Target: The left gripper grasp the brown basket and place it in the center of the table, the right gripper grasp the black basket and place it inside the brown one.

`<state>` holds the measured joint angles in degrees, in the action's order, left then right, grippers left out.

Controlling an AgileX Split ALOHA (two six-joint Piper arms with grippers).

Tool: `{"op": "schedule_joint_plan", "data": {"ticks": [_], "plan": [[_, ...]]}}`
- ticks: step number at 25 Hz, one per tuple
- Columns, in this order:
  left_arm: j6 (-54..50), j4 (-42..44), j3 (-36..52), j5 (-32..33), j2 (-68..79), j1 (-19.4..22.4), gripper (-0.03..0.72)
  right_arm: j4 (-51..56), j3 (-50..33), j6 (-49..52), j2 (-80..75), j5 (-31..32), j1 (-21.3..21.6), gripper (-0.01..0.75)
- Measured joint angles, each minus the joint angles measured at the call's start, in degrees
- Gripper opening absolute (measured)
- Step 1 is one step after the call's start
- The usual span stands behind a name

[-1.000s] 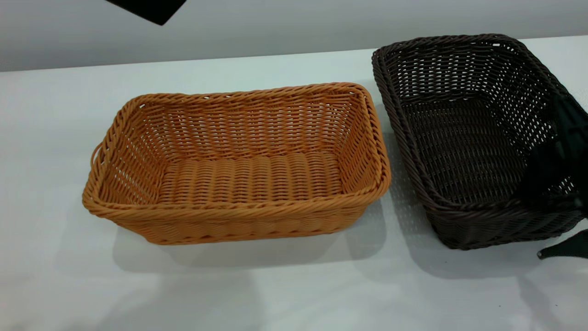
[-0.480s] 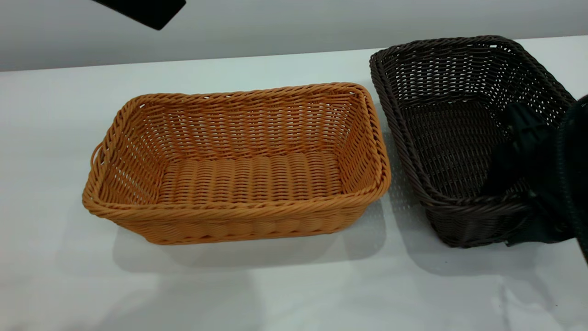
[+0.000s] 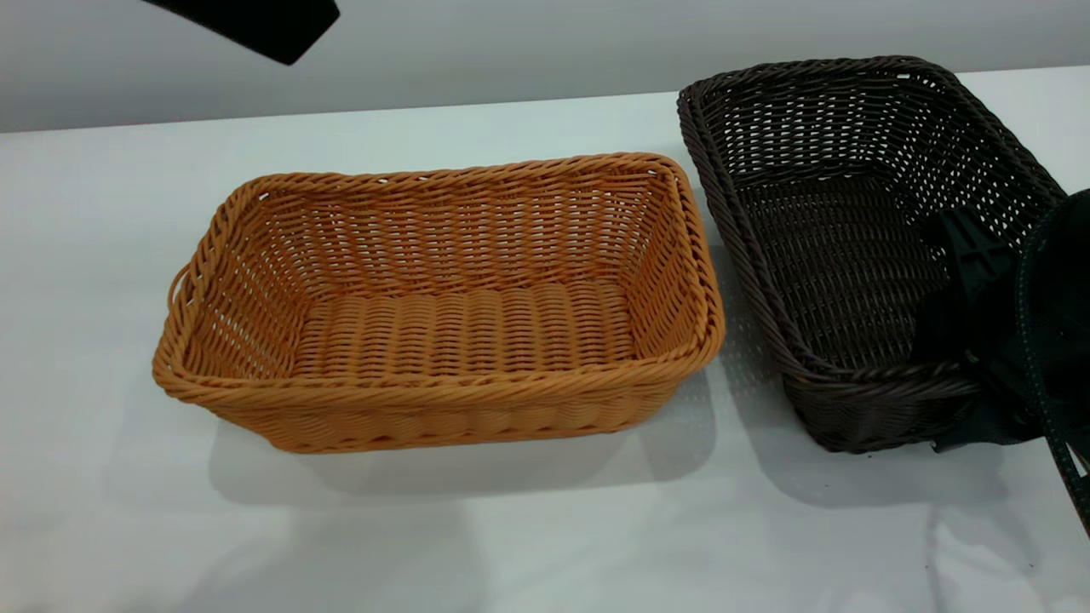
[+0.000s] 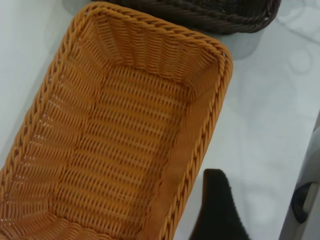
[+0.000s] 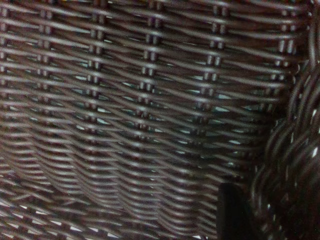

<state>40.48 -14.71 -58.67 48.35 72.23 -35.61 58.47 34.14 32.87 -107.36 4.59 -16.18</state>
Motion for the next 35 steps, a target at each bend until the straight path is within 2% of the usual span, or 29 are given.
{"op": "schedule_joint_plan", "data": {"ticks": [6,8,14,23,28,32,35], "plan": [[0.0,0.0,0.0,0.0,0.0,0.0,0.426,-0.2,-0.1,0.7,2.4,-0.2,0.1,0.309],[0.0,0.0,0.0,0.0,0.0,0.0,0.426,-0.2,-0.1,0.7,3.9,-0.2,0.7,0.283],[0.0,-0.1,0.0,0.0,0.0,0.0,0.426,-1.1,-0.1,-0.4,8.1,1.6,3.7,0.285],[0.1,0.2,0.0,0.0,0.0,0.0,0.426,-8.4,-0.1,-2.8,15.7,6.7,8.7,0.285],[0.5,0.7,0.0,-1.3,0.0,0.0,0.426,-14.9,0.0,-3.0,20.2,12.5,12.8,0.285],[1.0,2.1,0.0,-5.2,-0.5,0.0,0.426,-22.0,0.0,-4.6,24.5,17.4,17.8,0.285],[1.0,1.8,-0.1,-8.7,-1.4,0.0,0.426,-26.9,1.3,-9.0,27.3,23.7,21.4,0.285]]}}
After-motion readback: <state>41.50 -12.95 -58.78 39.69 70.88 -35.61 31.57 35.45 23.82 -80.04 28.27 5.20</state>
